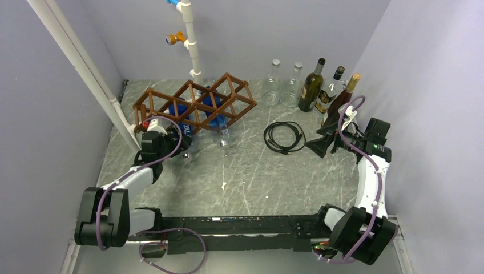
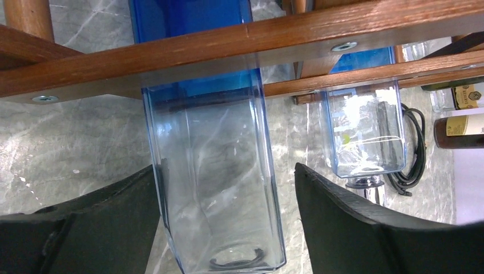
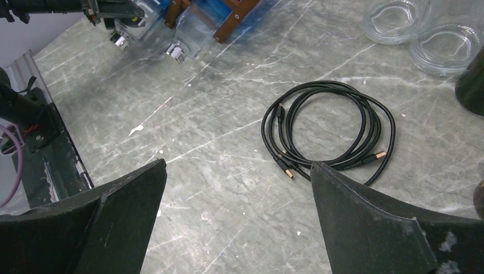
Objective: Take the wine bottle off the wine rack
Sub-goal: Pick up the wine bottle from the wine rack.
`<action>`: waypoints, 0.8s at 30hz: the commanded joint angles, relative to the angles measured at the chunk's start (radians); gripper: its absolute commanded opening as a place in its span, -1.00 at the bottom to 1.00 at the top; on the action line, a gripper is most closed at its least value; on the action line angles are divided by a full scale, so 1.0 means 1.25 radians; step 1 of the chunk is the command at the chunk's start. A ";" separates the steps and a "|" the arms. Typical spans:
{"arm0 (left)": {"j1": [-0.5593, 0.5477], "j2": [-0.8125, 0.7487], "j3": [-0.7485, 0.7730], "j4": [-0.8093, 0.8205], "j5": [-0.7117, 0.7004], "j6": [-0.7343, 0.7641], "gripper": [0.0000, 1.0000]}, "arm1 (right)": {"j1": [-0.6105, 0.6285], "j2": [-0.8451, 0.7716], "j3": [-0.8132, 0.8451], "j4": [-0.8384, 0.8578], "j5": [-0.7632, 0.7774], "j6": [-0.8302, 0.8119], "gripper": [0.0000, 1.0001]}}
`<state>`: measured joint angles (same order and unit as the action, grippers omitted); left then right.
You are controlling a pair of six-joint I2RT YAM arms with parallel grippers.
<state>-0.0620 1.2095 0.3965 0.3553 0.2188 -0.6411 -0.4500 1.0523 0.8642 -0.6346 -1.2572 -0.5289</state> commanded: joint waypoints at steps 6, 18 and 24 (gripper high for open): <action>0.004 0.017 -0.003 0.060 -0.008 -0.005 0.37 | 0.004 -0.006 0.006 0.017 -0.007 -0.019 1.00; -0.001 -0.127 -0.042 -0.017 -0.023 0.026 -1.00 | 0.005 -0.011 0.008 0.013 -0.007 -0.022 0.99; -0.004 -0.238 -0.065 -0.084 -0.029 0.022 -1.00 | 0.007 -0.013 0.008 0.012 -0.009 -0.024 0.99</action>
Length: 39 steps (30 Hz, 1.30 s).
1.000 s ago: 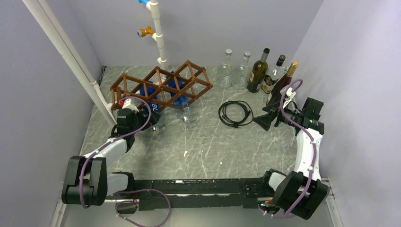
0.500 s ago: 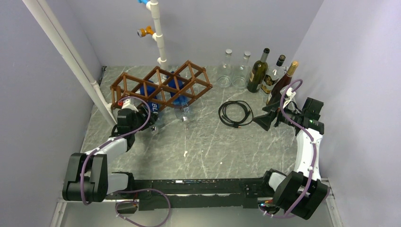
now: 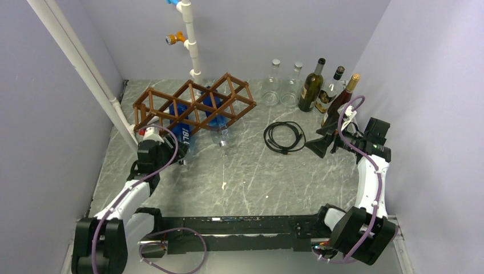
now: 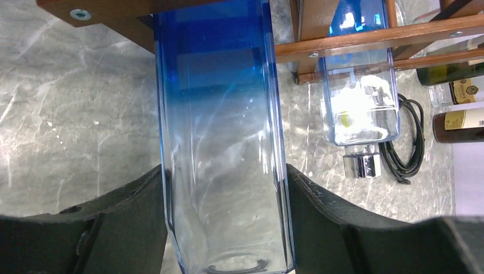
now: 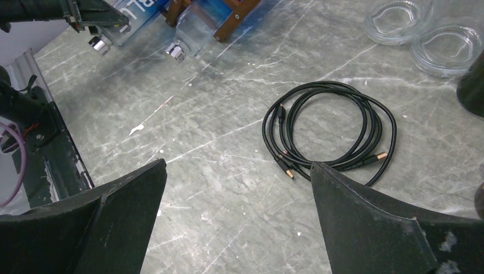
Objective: Take the wine bottle off the wine rack
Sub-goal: Pick up the wine bottle from the wine rack.
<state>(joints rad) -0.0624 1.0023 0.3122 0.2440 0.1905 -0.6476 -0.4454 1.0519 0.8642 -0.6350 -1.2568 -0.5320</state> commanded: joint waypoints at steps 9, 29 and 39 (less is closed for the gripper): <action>-0.009 -0.189 -0.030 -0.073 0.012 -0.012 -1.00 | 0.007 -0.017 0.008 0.011 -0.009 -0.021 0.99; -0.038 -0.370 0.025 -0.321 -0.073 -0.036 -1.00 | 0.014 -0.021 0.006 0.016 -0.012 -0.019 1.00; -0.040 -0.441 0.094 -0.473 -0.108 -0.064 -1.00 | 0.028 -0.019 0.006 0.017 -0.014 -0.017 1.00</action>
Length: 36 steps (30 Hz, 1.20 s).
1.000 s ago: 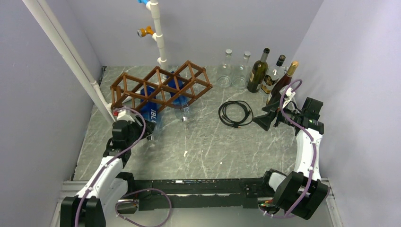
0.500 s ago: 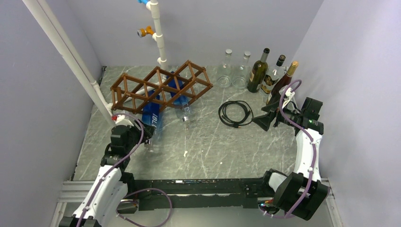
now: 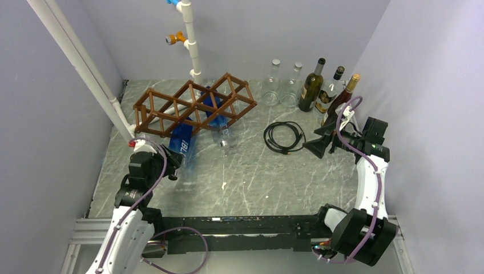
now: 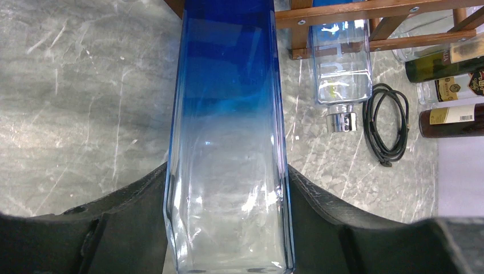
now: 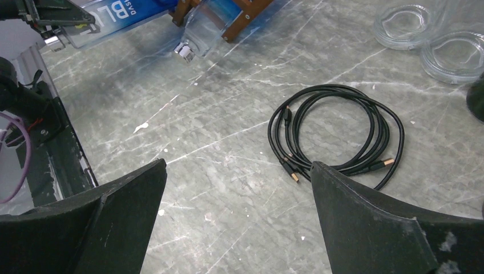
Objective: Take the wine bottle off the wine rack
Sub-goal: Pick up the wine bottle from the wine rack.
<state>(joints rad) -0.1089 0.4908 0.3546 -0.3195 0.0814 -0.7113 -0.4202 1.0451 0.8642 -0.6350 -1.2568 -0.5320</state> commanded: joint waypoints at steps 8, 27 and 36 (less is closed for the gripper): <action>-0.002 -0.096 0.090 -0.092 -0.019 -0.012 -1.00 | 0.021 -0.016 0.007 0.013 -0.012 -0.021 1.00; -0.003 -0.155 0.203 -0.200 -0.009 -0.114 -1.00 | 0.035 -0.026 0.008 0.009 -0.009 -0.028 1.00; -0.002 -0.174 0.216 -0.221 0.015 -0.164 -1.00 | 0.036 -0.027 0.008 0.006 -0.007 -0.031 1.00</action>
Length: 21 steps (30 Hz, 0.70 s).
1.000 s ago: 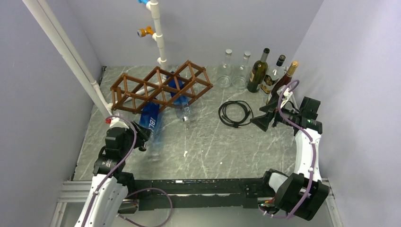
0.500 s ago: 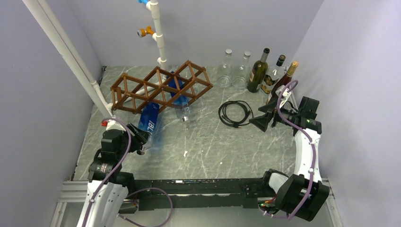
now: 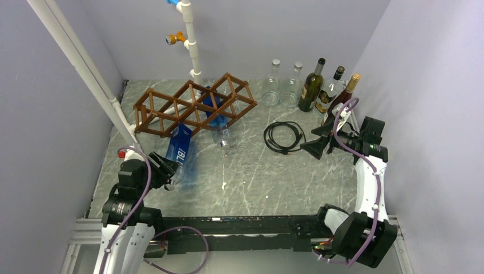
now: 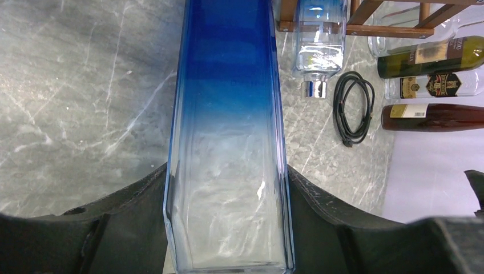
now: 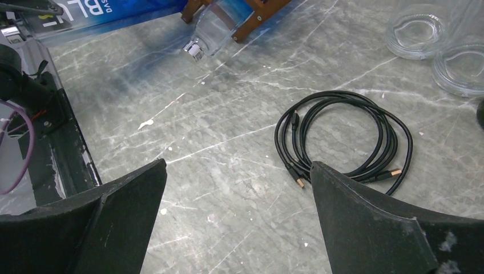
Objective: Take the wine bottle off the wine rack
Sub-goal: Pick up the wine bottle from the wine rack.
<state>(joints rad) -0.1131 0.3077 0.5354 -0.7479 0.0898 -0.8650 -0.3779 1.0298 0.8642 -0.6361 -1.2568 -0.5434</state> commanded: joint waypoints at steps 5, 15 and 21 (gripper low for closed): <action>0.000 -0.038 0.094 0.094 0.013 -0.043 -1.00 | 0.004 -0.014 0.007 0.008 -0.008 -0.021 1.00; -0.009 -0.039 0.129 0.052 0.049 -0.038 -1.00 | 0.003 -0.014 0.005 0.011 -0.009 -0.020 0.99; -0.033 -0.028 0.156 0.021 0.062 -0.025 -1.00 | 0.004 -0.013 0.003 0.014 -0.008 -0.017 0.99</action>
<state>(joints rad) -0.1341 0.2852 0.6170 -0.9112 0.1177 -0.9031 -0.3767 1.0298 0.8642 -0.6361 -1.2564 -0.5465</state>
